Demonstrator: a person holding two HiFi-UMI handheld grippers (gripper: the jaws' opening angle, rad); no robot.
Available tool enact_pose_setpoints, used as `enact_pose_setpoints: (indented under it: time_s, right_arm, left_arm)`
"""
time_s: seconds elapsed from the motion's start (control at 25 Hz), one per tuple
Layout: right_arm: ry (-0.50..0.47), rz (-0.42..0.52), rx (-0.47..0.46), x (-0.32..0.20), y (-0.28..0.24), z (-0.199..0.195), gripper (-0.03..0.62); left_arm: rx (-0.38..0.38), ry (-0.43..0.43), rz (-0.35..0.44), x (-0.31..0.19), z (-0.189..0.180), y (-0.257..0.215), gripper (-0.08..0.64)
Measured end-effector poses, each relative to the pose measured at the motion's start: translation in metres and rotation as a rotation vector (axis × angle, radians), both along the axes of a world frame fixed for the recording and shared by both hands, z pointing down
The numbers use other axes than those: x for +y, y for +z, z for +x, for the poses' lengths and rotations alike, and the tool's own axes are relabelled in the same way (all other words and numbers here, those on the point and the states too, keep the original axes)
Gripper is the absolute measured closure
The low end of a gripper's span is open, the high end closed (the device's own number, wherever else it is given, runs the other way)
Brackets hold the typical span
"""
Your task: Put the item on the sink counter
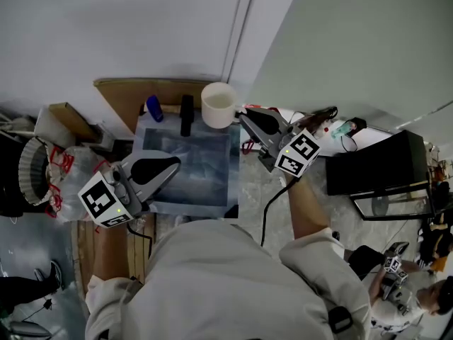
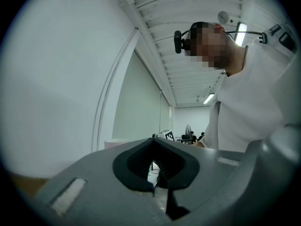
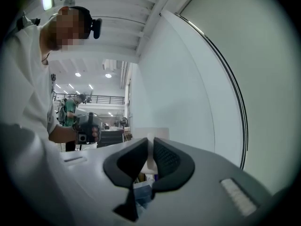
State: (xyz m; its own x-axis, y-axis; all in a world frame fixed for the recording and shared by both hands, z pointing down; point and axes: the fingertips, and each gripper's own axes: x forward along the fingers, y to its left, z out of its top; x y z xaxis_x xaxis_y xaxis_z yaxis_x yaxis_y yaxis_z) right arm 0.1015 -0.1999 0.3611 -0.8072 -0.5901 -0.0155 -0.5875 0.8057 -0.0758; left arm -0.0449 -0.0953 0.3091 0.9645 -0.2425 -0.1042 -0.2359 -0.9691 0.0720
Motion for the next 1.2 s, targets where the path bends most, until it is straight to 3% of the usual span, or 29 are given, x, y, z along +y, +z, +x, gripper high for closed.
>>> enact_pose_setpoints:
  time_s: [0.48,1.2]
  right_arm:
    - [0.045,-0.034,0.036,-0.034,0.05,0.006,0.551]
    - [0.074,-0.11,0.072,-0.089,0.133,0.014,0.551]
  left_arm:
    - [-0.021,-0.025,-0.016,-0.008,0.001,0.003,0.554]
    - [-0.026,0.004,-0.052,-0.042,0.038,0.015,0.554]
